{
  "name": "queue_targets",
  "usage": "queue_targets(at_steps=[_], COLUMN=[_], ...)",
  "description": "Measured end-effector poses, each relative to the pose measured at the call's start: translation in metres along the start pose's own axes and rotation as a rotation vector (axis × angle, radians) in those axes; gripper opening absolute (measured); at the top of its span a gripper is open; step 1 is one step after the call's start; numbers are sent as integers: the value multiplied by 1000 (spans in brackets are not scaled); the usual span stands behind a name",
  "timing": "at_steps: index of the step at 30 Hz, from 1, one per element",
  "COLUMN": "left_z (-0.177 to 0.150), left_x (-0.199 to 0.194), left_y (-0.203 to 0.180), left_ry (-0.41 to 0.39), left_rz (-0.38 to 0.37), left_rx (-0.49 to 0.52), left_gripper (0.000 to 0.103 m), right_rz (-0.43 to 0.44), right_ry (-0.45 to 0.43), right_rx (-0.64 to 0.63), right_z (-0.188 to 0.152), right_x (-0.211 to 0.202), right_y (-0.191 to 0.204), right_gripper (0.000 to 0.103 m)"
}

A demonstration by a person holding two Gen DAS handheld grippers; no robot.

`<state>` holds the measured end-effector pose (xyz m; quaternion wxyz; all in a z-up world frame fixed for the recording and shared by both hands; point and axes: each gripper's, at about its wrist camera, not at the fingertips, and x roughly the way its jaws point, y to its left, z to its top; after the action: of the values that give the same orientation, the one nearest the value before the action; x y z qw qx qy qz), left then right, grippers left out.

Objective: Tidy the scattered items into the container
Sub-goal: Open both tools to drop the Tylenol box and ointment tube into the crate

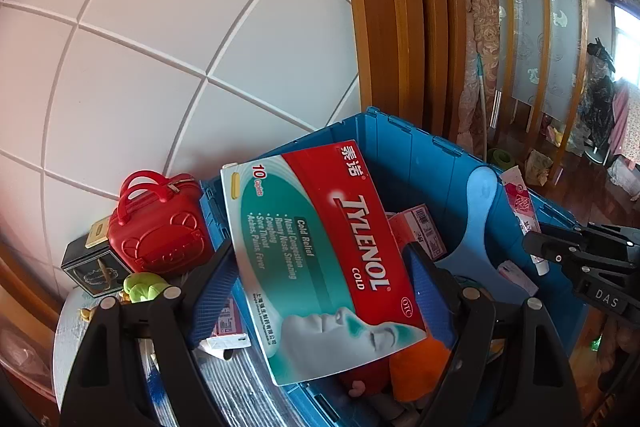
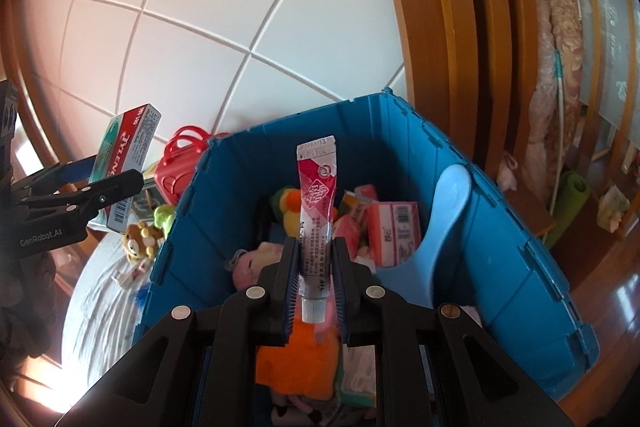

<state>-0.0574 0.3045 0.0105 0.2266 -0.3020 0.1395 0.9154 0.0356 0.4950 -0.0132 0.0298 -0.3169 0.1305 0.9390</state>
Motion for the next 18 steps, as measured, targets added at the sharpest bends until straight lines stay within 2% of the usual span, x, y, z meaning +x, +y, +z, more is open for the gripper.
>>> queue_targets(at_steps=[10,13,14,15,16,17,18], left_z=[11,15,16,15,15,14,14], left_x=[16,24,27,27,27,27,28], left_y=[-3,-1,-1,1,3,5,7], left_ry=[0,28,34,31,23,21,24], left_rz=[-26,-66,-64,-57,-52,-49,-48], left_rx=[12,-2,-4,-9,-17,-24,-28], left_gripper=[82,85,89,93,99,100,100], right_rz=[-17,-17,-20,-27,-35,-36,-37], right_ry=[16,15,14,17,11,-8,-28], right_rx=[12,9,6,1,2,7,10], right_z=[6,8,9,10,11,12,13], right_x=[15,18,20,22,23,22,20], right_y=[-7,-7,-6,-5,-5,-5,-5], right_gripper=[16,17,22,49,71,101,102])
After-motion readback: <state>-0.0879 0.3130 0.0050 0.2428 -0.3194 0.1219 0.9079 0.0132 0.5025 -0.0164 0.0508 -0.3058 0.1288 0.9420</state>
